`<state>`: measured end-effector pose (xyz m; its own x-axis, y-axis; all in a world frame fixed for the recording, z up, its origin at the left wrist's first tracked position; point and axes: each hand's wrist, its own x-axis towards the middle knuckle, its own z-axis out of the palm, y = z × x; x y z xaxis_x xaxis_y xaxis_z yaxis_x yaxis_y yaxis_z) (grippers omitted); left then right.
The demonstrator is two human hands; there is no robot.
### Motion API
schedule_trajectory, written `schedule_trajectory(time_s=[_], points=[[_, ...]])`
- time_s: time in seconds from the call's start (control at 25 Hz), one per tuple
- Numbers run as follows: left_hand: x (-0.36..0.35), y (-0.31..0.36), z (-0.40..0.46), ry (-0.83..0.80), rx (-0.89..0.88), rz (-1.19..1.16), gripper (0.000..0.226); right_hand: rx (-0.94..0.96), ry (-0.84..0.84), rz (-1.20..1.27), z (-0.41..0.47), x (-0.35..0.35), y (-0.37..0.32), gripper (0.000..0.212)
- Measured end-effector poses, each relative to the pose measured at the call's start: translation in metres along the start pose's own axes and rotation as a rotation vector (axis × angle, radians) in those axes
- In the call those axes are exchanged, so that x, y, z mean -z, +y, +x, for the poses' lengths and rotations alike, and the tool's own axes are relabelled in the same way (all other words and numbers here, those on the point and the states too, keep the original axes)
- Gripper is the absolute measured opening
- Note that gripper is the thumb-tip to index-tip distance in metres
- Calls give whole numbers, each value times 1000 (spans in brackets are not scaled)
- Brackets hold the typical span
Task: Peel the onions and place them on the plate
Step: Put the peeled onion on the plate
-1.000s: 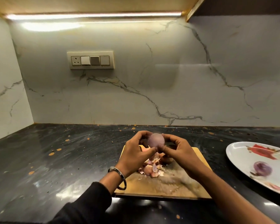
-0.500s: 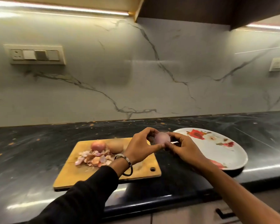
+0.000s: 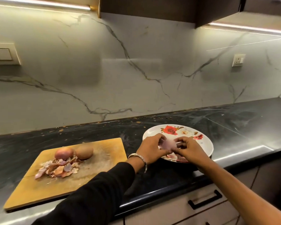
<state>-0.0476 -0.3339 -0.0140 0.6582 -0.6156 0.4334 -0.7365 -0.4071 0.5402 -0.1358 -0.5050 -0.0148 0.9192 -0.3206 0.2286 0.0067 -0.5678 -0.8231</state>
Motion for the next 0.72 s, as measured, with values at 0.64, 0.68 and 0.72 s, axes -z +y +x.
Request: schedule_trajectory(time_s=[0.64, 0.68, 0.72], points=[[24, -10, -24, 111, 19, 16, 37, 87, 204, -192, -4, -11, -11, 31], [35, -11, -30, 145, 26, 4, 35, 123, 225, -187, -5, -16, -21, 31], [46, -13, -36, 178, 29, -4, 32, 160, 232, -178, -6, -22, -32, 30]])
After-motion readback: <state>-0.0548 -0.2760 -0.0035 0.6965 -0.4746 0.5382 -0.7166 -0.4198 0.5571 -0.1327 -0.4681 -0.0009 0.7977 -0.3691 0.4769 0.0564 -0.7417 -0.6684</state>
